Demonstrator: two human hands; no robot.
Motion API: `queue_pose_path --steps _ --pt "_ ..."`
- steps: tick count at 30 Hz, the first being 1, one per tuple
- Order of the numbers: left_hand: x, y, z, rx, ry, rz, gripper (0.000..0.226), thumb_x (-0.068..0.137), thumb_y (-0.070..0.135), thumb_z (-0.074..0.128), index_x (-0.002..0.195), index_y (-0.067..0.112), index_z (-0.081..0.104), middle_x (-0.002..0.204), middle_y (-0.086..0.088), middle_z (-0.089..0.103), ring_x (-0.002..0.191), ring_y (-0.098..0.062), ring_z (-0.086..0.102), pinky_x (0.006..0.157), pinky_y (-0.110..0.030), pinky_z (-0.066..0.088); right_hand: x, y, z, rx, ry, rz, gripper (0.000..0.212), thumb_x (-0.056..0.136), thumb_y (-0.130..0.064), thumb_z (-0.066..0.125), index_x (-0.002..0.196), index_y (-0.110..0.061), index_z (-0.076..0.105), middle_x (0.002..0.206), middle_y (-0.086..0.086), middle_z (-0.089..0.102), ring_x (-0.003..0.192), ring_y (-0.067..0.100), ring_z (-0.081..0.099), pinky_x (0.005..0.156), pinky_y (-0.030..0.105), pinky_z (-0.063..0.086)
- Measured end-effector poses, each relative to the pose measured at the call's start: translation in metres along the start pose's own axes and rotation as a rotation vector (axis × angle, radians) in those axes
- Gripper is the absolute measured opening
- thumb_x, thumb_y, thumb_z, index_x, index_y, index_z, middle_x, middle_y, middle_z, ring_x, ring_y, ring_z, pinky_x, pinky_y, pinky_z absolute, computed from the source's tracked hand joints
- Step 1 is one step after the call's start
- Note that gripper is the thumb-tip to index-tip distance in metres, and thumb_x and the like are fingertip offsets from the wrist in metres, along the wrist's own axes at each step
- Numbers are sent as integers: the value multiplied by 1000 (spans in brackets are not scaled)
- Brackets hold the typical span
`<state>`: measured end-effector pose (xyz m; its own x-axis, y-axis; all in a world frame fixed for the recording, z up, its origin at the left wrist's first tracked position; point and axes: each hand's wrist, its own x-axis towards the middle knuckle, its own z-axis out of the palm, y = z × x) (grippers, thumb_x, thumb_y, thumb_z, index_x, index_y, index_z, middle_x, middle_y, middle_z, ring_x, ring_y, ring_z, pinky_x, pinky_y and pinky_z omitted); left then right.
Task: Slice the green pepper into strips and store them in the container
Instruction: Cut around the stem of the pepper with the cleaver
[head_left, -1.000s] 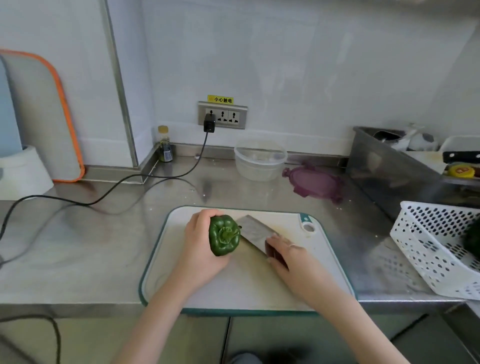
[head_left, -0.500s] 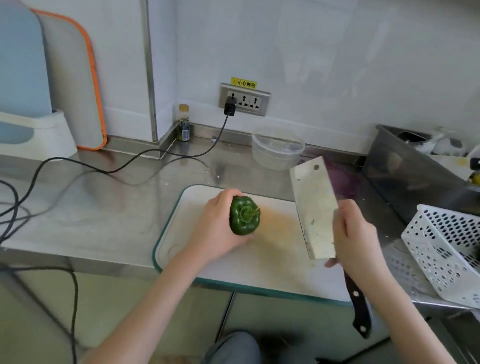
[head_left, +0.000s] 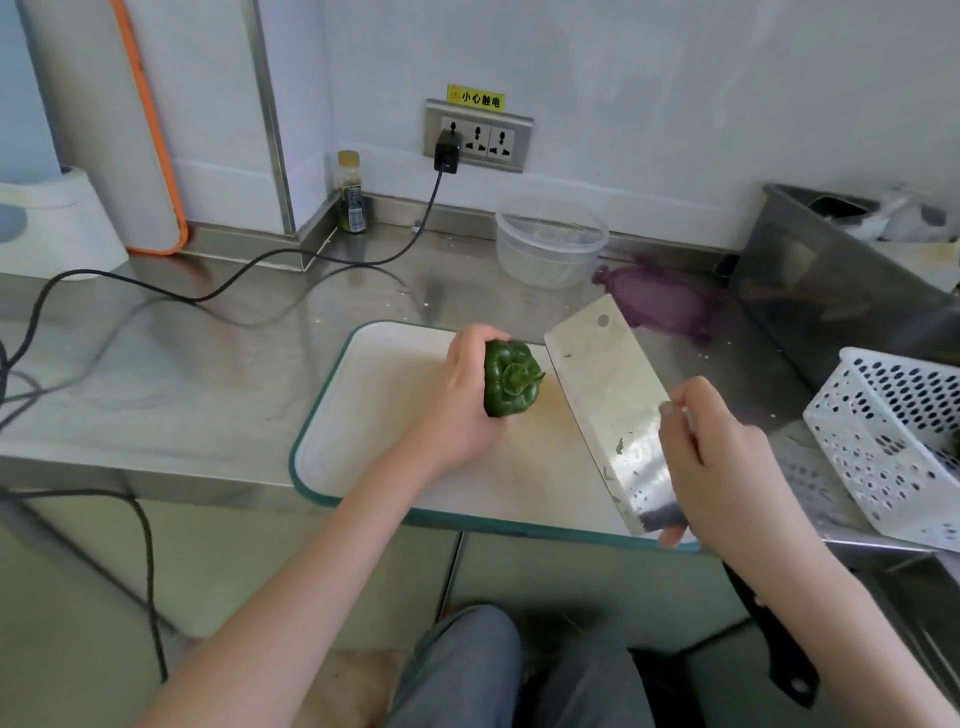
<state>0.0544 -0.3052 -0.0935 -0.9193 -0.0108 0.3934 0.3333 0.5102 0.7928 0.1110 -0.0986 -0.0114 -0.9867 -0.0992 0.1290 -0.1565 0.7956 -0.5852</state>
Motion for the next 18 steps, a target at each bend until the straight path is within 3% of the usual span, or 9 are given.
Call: queue_pose_path --steps 3,9,12,18 --pt "0 0 0 -30 5 -17 64 71 -6 68 112 24 29 114 1 33 97 -4 44 82 1 32 -3 -2 0 -76 -14 -34 15 101 -28 32 88 -21 37 52 7 48 31 22 57 27 20 34" --pt "1 -4 1 -52 -4 -29 73 66 2 79 117 22 31 118 4 30 99 20 37 83 5 28 -7 -3 8 -229 -45 -27 14 97 -38 27 99 -25 33 64 11 57 40 29 60 30 29 39" --pt "1 -5 2 -57 20 -22 75 64 4 82 114 26 30 117 4 31 94 6 39 86 3 28 -6 -3 9 -239 -55 -13 17 98 -37 26 106 -26 35 69 11 57 39 30 59 33 34 45" --pt "3 -5 1 -76 36 -19 75 61 7 84 110 27 31 115 3 37 105 -9 42 92 -17 36 -4 -11 7 -291 -80 -5 18 100 -31 26 86 -20 30 65 11 55 39 33 58 40 41 50"
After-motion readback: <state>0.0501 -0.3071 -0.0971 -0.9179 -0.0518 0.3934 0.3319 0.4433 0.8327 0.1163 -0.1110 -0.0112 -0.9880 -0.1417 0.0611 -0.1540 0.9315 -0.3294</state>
